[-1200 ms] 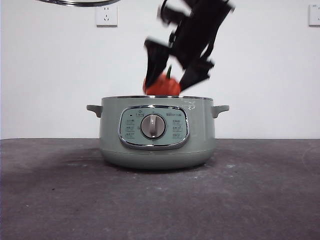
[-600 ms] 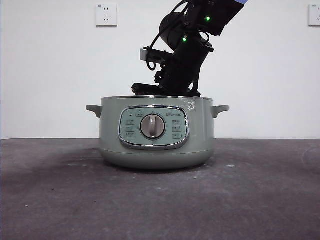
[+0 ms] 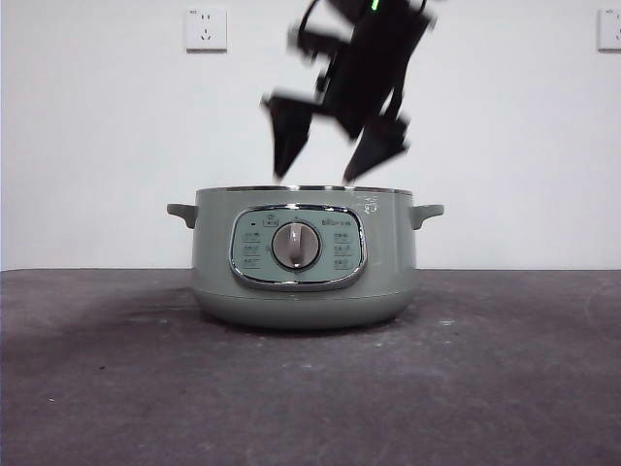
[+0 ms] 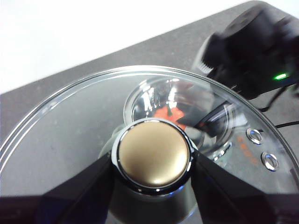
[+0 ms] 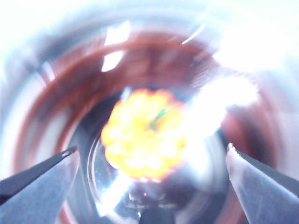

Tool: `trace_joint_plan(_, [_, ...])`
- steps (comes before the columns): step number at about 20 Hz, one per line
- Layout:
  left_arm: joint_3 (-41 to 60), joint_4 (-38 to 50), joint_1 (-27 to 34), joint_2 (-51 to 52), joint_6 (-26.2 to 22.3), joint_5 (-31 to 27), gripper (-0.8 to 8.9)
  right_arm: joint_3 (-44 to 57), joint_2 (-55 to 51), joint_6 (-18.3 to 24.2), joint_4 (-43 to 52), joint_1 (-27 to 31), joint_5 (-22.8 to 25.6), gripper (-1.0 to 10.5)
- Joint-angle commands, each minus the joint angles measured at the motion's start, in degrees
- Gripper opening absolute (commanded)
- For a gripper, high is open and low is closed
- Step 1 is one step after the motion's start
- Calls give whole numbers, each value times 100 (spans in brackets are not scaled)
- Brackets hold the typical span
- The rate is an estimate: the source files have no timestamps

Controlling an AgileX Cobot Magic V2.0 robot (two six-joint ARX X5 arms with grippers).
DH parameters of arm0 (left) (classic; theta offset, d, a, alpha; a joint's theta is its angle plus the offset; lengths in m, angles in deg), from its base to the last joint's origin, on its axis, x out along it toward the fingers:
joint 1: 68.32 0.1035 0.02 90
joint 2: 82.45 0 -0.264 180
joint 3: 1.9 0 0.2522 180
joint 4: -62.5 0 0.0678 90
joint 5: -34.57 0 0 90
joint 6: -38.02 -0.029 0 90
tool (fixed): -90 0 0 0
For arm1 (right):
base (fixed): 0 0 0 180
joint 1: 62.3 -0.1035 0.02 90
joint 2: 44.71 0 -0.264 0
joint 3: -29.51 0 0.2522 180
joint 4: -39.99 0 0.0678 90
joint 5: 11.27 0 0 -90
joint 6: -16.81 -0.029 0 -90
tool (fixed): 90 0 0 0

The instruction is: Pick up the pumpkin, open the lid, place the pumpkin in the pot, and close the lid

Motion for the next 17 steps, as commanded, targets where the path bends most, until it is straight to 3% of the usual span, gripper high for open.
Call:
trace_joint_plan(1, [-33, 487, 2, -111, -46, 70, -9, -17, -691, -446, -525, 83, 184, 626])
trace_joint_plan(4, [-33, 732, -20, -625, -48, 485, -9, -17, -1639, -501, -1377, 245, 437, 626])
trace_joint_plan(7, [-33, 1158, -26, -1117, -50, 514, -9, -17, -2374, -518, -1937, 409, 555, 626])
trace_joint_plan(17, [-33, 2946, -247, -3176, -92, 658, -8, -17, -4406, -542, -2874, 476, 551, 626])
